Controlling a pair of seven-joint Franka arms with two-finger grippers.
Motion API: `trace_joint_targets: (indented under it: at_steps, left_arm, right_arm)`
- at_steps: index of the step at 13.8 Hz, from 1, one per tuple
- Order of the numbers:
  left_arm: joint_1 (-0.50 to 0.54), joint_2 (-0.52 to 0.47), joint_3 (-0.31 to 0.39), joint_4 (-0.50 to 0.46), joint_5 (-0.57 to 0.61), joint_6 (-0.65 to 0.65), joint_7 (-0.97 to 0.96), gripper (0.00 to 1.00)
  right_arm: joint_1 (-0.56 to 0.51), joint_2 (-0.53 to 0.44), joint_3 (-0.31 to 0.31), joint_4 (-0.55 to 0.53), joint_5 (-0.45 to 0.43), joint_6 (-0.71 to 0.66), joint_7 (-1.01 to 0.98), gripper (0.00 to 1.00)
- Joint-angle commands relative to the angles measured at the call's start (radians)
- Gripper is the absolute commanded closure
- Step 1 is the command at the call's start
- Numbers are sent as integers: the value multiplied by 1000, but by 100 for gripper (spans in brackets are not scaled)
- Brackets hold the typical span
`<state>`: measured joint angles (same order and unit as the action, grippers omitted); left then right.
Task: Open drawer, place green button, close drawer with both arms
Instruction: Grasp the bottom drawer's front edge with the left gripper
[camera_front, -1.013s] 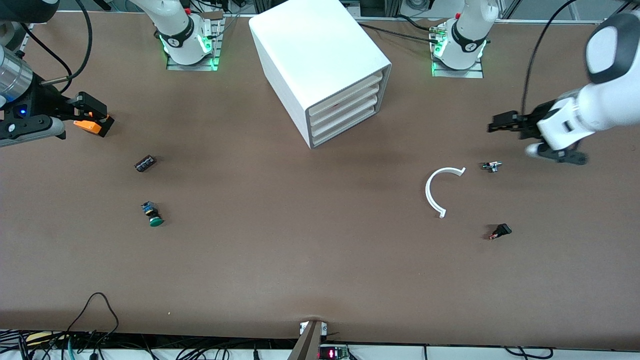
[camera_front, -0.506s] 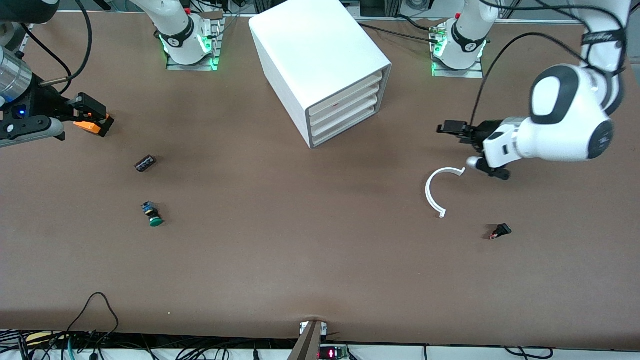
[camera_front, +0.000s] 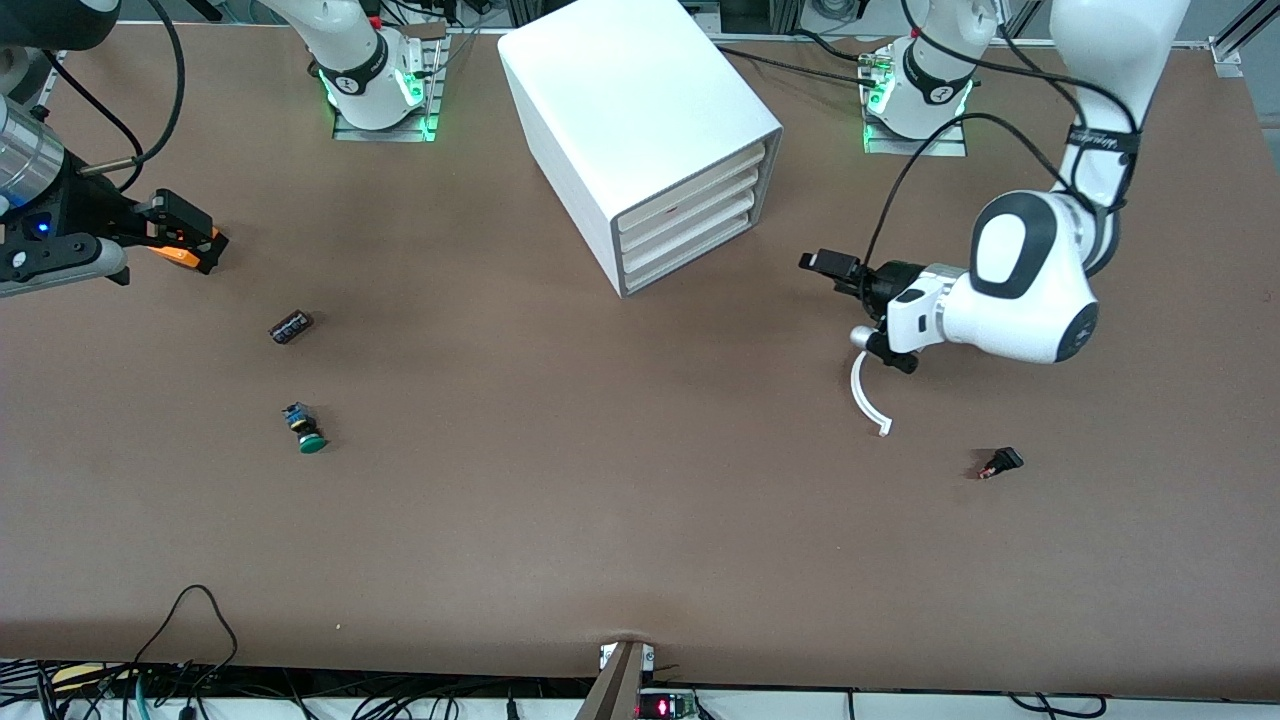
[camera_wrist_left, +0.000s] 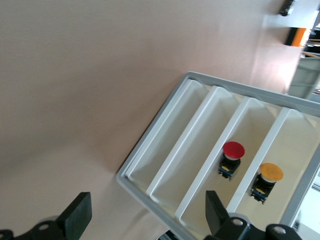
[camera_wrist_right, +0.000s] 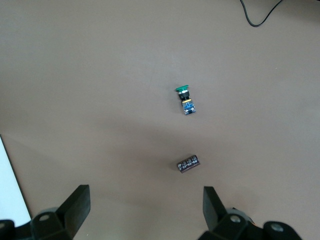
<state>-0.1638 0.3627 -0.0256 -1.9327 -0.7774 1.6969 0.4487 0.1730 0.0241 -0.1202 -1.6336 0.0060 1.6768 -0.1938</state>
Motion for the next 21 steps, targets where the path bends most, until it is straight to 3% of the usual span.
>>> trace_joint_targets:
  at_steps: [1, 7, 10, 15, 18, 21]
  left_arm:
    - [-34, 79, 6, 0, -110, 39, 137, 0]
    - [-97, 226, -19, 0, -308, 58, 405, 4]
    - [-105, 284, -88, 1, -391, 58, 533, 5]
    - [-148, 351, -102, 1, -494, 50, 604, 13]
    - [-149, 364, -102, 0, -514, 15, 613, 23]
    - [-167, 375, -103, 0, -532, 4, 611, 41]
  right_arm:
    - [-9, 11, 2, 23, -8, -3, -1, 0]
    - [-9, 14, 2, 24, -6, -3, 2, 0]
    - [-9, 14, 1, 24, -6, -3, 4, 0]
    - [-9, 16, 1, 24, -6, -3, 4, 0]
    - [-9, 16, 1, 24, -6, -3, 4, 0]
    - [-9, 14, 1, 24, -6, -3, 5, 0]
